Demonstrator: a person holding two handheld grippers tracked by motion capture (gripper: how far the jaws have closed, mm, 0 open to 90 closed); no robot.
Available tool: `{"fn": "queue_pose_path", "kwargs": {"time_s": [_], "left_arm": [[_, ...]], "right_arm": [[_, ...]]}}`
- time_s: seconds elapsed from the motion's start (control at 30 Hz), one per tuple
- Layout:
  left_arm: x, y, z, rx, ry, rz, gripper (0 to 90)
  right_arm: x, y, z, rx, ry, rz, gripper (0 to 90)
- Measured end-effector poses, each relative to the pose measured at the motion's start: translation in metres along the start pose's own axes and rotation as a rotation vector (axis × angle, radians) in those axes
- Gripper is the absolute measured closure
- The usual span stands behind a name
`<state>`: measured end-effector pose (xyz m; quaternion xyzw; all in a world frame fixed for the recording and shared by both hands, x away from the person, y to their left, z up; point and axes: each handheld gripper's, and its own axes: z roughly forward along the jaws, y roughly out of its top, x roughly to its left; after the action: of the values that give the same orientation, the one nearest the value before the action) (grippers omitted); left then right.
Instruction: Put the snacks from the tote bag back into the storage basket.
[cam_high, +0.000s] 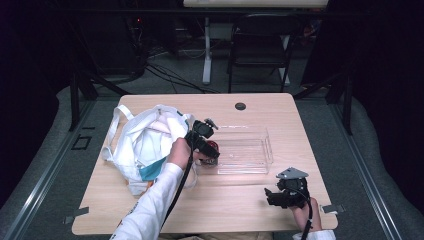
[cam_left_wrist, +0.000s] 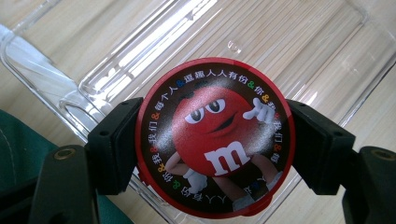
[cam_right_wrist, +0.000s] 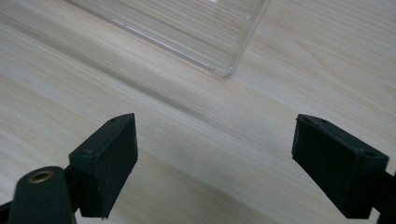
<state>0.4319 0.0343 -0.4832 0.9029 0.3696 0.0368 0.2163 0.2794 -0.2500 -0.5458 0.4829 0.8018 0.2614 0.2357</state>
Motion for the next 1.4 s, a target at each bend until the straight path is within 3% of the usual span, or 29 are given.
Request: {"fn": "queue_pose_path", "kwargs": {"time_s": [0.77,1.4], "left_arm": [[-0.004,-0.006,0.017,0.028,0.021,0.003,26.2],[-0.006,-0.008,0.016,0.03,0.056,0.008,25.3]], "right_arm": [[0.0,0.0,0.0,0.0,0.0,-0.002,13.9],[0.0,0.0,0.0,-0.003,-0.003,-0.002,13.8]]}}
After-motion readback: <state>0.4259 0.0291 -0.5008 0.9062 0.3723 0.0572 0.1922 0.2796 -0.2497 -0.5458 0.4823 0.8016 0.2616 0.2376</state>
